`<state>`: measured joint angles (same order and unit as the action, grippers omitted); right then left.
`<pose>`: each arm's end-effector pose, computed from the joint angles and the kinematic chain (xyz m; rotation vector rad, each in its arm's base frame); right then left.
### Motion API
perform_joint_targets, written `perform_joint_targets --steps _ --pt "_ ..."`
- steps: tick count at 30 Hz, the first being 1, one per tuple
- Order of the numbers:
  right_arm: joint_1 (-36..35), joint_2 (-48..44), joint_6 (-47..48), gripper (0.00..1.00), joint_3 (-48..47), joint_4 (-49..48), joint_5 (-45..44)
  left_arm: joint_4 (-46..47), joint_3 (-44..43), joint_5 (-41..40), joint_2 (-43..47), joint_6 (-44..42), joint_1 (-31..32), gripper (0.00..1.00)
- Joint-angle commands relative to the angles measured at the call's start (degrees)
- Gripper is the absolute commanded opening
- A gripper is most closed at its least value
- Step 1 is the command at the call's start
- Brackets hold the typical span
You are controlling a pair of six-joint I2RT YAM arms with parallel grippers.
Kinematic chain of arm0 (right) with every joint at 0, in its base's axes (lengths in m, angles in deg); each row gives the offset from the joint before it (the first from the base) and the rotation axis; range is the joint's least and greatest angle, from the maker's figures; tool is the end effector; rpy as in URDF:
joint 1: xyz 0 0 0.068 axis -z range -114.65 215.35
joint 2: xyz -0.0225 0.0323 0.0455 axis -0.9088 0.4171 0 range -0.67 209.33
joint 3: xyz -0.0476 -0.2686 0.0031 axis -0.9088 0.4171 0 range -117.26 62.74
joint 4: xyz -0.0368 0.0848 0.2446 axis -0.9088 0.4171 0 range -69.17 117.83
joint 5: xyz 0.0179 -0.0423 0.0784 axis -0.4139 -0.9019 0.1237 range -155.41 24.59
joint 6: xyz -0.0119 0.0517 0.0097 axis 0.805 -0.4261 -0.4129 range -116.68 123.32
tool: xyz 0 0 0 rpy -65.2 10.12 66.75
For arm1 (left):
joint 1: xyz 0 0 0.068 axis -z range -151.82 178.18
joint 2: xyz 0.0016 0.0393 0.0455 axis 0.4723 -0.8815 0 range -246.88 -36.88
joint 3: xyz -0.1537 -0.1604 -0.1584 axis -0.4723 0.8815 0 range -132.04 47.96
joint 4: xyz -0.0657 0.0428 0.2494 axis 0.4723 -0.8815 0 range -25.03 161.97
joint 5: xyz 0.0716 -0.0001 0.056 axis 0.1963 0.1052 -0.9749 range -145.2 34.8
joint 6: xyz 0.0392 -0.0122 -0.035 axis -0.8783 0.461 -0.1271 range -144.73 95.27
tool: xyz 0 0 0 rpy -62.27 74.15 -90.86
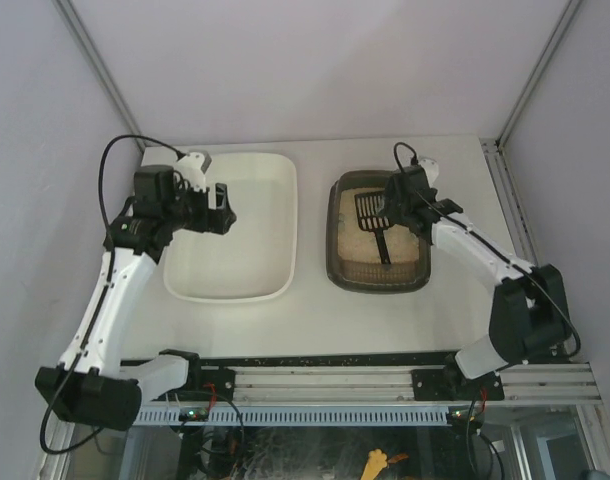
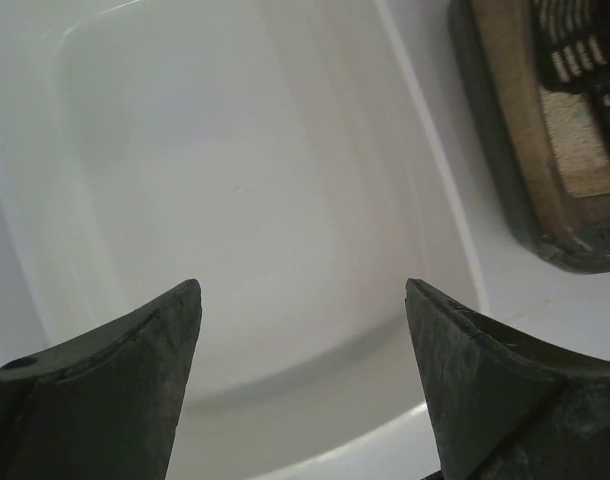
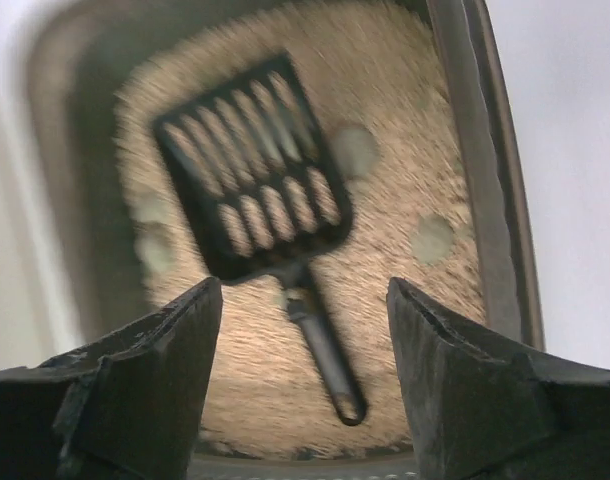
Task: Clean the litter box
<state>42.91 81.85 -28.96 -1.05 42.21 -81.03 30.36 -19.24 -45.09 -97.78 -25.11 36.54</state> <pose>0.2991 0.1132 0.2836 0.3351 2.2232 0.2062 0.2143 -0.0379 0.3677 0.2662 2.1728 -0.2714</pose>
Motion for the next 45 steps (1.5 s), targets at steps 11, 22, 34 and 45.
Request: perform_joint_targets --steps 11,22,34,45 --pt "-2.65 13.73 3.53 0.55 -1.07 4.40 1.62 17.04 -10.66 26.45 -17.27 21.75 0.35 0.83" --pt "-3.80 19.65 4.28 0.24 -1.07 3.65 -1.14 22.89 -6.83 26.74 -16.15 25.08 0.48 0.83" --pt "-7.73 12.85 4.60 0.00 -1.07 6.28 -5.67 28.57 -9.59 25.29 -20.97 21.82 9.34 0.94" --pt "-12.74 6.76 9.58 0.00 -0.69 7.77 -8.31 21.25 -32.23 35.91 -45.95 14.84 13.86 1.00"
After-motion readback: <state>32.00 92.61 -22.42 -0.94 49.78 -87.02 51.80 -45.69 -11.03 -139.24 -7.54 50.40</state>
